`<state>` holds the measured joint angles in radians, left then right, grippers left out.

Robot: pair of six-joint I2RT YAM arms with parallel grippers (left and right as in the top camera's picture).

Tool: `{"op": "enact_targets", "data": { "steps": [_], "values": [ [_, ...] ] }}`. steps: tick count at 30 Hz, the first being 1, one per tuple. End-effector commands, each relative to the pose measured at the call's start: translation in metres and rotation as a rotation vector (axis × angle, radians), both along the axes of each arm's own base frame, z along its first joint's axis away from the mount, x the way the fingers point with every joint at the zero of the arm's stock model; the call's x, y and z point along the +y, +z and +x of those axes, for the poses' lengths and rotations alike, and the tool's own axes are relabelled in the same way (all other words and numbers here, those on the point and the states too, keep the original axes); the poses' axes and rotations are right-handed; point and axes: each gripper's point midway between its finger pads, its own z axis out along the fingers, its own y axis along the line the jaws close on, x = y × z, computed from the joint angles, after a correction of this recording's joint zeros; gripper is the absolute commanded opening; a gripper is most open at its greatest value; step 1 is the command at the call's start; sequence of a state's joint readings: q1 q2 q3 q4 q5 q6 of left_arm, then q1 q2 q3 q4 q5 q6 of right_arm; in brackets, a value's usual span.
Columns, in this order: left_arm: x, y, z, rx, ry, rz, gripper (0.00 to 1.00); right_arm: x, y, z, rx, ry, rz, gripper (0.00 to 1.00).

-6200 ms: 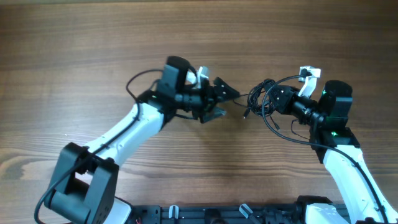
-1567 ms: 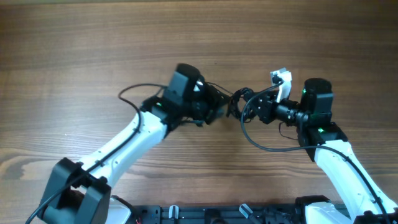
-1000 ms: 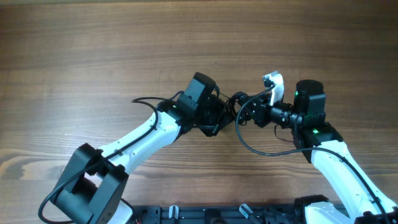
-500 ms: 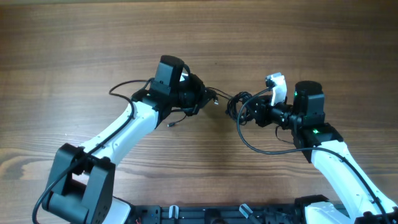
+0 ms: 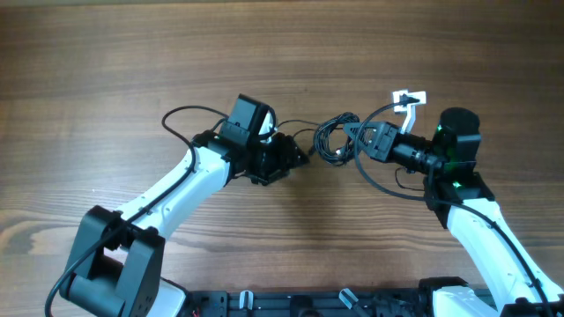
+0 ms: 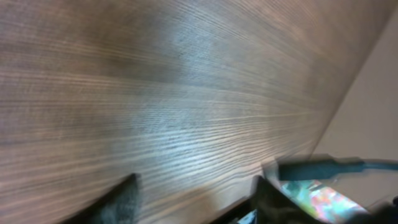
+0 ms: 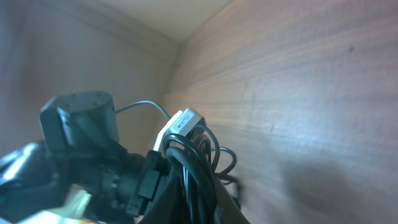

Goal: Untangle cables

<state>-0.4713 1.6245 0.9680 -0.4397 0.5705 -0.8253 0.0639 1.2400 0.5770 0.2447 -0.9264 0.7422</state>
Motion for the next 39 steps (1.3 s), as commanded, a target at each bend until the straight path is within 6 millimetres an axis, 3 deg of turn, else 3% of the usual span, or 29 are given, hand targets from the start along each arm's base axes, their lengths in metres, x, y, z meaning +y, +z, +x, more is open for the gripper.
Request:
{"op": "enact_targets", "data": {
  "steps": [1,6,10,15,22,30,35,36,38,39],
  "values": [
    [0.005,0.028,0.014,-0.135,-0.040,-0.053,0.73,0.004,0.004,-0.005,0.105,0.012,0.080,0.07],
    [0.012,0.075,0.024,-0.201,0.015,-0.176,0.82,-0.009,-0.005,0.011,0.106,-0.111,0.031,0.07],
    [0.018,0.092,0.026,-0.106,0.161,-0.229,0.89,-0.028,-0.018,0.027,0.122,-0.256,-0.033,0.05],
    [0.010,0.077,0.025,0.153,0.424,-0.232,0.93,-0.036,-0.022,0.033,0.139,-0.322,-0.047,0.05],
    [-0.029,0.061,0.024,0.290,0.631,-0.242,0.90,-0.036,-0.022,0.033,0.205,-0.348,0.007,0.05],
    [-0.079,0.059,0.037,0.245,0.628,-0.355,0.73,-0.026,-0.022,0.028,0.215,-0.319,0.014,0.04],
    [-0.089,0.028,0.032,0.325,0.655,-0.308,0.67,-0.020,-0.021,0.026,0.226,-0.299,0.024,0.05],
    [-0.089,0.021,0.031,0.332,0.656,-0.296,0.63,-0.018,-0.020,0.024,0.224,-0.284,0.027,0.05],
    [-0.087,0.014,0.033,0.313,0.646,-0.275,0.44,-0.014,-0.019,0.020,0.218,-0.249,0.030,0.04],
    [-0.084,0.013,0.036,0.294,0.636,-0.268,0.29,-0.012,-0.018,0.018,0.202,-0.225,0.023,0.05]
  ]
}}
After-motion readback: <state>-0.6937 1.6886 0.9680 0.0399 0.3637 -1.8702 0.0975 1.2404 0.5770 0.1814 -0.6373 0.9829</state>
